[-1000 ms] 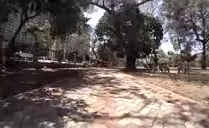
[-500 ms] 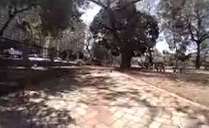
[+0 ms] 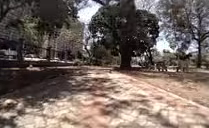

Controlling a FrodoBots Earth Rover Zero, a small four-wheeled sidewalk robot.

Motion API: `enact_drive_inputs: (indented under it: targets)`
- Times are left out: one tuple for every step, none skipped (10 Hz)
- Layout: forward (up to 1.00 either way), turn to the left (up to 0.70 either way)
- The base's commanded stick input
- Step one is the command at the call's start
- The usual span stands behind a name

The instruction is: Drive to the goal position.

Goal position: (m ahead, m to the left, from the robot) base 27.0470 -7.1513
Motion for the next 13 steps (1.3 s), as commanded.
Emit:
enact_drive_inputs:
  targets:
    - [1.0, 0.0]
    - [1.0, 0.0]
    - [1.0, 0.0]
    - [1.0, 0.06]
    - [1.0, 0.01]
    - [1.0, 0.0]
    - [1.0, 0.0]
    - [1.0, 0.0]
    - [1.0, 0.0]
    - [1.0, 0.0]
    - [1.0, 0.0]
    - [1.0, 0.0]
    - [1.0, 0.0]
